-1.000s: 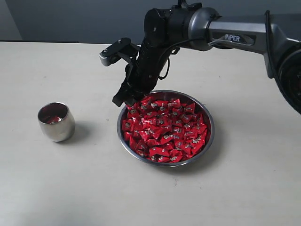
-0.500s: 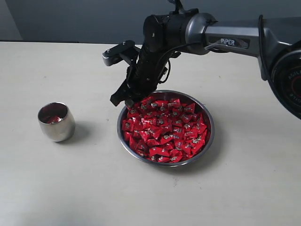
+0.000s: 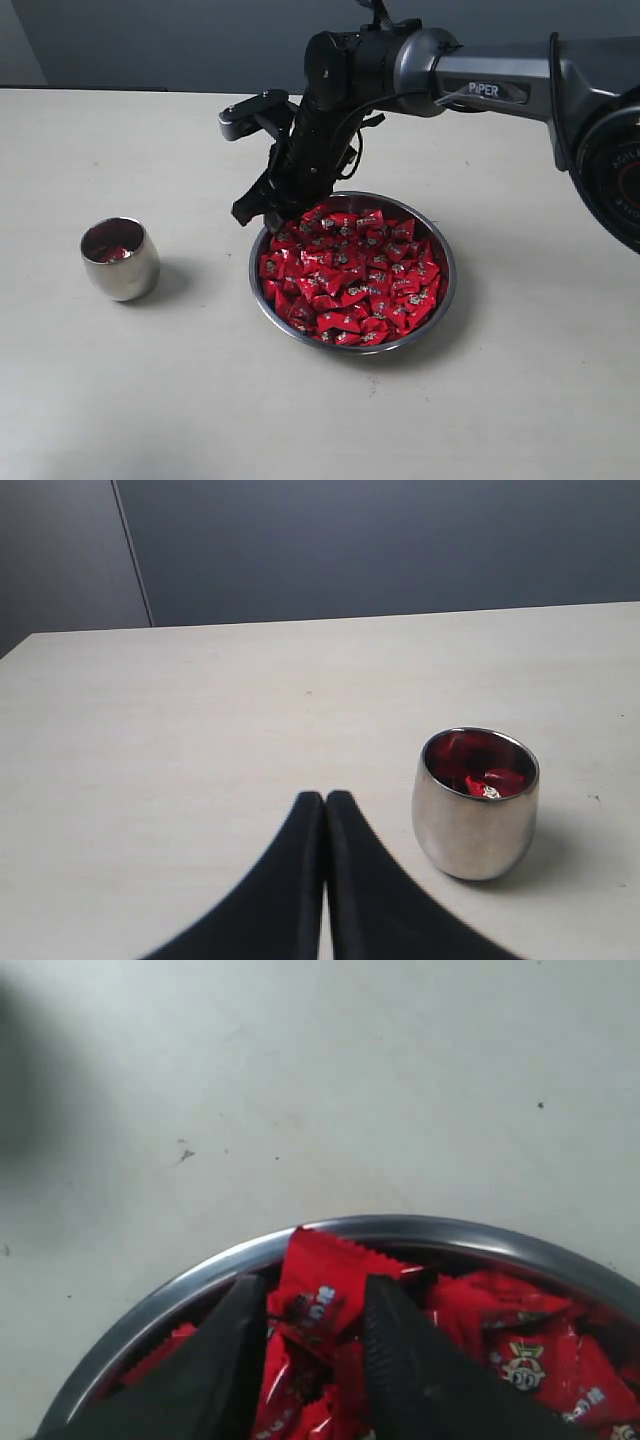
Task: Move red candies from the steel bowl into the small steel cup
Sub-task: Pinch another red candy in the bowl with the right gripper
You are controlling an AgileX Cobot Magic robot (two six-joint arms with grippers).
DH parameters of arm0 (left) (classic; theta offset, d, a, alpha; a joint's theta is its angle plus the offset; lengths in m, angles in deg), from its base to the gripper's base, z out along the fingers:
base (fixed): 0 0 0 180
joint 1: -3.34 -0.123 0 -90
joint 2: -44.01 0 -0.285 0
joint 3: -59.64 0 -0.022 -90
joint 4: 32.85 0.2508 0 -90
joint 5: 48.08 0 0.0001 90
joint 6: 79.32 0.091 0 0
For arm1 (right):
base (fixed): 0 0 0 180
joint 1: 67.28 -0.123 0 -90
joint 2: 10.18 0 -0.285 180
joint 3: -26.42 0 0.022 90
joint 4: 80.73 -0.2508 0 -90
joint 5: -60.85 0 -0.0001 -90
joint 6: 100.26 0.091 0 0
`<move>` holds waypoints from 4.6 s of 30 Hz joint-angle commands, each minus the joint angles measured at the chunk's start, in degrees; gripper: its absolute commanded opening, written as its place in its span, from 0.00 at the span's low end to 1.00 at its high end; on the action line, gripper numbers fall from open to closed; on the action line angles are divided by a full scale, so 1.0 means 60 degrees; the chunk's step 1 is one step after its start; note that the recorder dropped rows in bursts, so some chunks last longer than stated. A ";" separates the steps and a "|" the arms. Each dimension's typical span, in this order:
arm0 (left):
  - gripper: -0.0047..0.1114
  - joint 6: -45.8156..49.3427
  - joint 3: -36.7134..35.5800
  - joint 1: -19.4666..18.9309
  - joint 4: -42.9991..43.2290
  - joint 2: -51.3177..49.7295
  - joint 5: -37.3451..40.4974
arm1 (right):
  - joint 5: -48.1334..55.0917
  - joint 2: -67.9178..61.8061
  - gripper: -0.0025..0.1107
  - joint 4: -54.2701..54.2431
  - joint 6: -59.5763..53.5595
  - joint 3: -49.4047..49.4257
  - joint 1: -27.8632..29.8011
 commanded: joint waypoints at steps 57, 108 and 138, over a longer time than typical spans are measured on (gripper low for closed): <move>0.04 -0.0024 -0.0036 -0.0005 -0.0022 0.0043 -0.0015 | -0.0045 -0.0392 0.44 0.0783 0.0939 0.0029 0.0038; 0.04 -0.0024 -0.0036 -0.0005 -0.0022 0.0043 -0.0015 | 0.0390 -0.0376 0.29 0.1280 0.1272 -0.0054 0.0038; 0.04 -0.0024 -0.0036 -0.0005 -0.0022 0.0043 -0.0015 | 0.0378 0.0029 0.15 0.1538 0.1476 -0.0054 0.0038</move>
